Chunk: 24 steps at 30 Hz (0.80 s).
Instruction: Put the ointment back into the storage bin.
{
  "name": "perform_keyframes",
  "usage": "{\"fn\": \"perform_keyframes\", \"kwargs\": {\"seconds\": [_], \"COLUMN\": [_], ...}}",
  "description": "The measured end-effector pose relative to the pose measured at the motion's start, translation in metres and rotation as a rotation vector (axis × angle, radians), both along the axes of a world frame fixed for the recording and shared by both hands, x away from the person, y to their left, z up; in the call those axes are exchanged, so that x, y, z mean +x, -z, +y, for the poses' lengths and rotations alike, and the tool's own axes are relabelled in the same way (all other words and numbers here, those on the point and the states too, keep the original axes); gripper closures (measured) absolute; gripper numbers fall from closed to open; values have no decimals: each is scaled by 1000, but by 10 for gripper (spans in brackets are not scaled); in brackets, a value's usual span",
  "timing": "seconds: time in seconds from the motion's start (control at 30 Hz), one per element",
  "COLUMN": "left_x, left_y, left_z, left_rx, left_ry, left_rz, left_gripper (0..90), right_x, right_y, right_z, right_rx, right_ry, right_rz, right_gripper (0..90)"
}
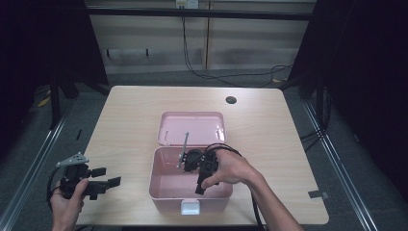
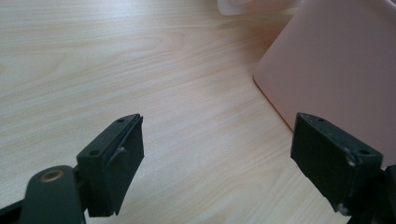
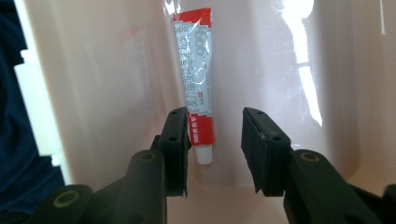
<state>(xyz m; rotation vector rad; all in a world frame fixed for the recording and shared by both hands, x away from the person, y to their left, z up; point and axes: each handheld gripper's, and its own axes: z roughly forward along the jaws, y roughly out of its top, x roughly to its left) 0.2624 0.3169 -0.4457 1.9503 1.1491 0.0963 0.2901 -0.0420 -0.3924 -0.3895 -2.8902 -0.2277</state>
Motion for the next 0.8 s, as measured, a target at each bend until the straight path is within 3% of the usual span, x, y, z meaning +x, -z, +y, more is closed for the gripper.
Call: {"fn": "perform_keyframes", "kwargs": {"seconds": [0.2,0.27,0.8], "left_x": [0,0,0], "left_y": [0,0,1], "left_z": [0,0,0], "left_rx": [2,0,6], "left_ry": [3,4,9], "left_rz": [1,4,5], "left_gripper": [172,172,172], "right_x": [1,2,4], "right_y": [-7,-12,-42], "right_z": [-6,-9,-27], "right_rx": [-13,7,13], "right_ry": [12,30,92], "right_rz": [-17,-31,-83], "right_gripper": [618,618,606]}}
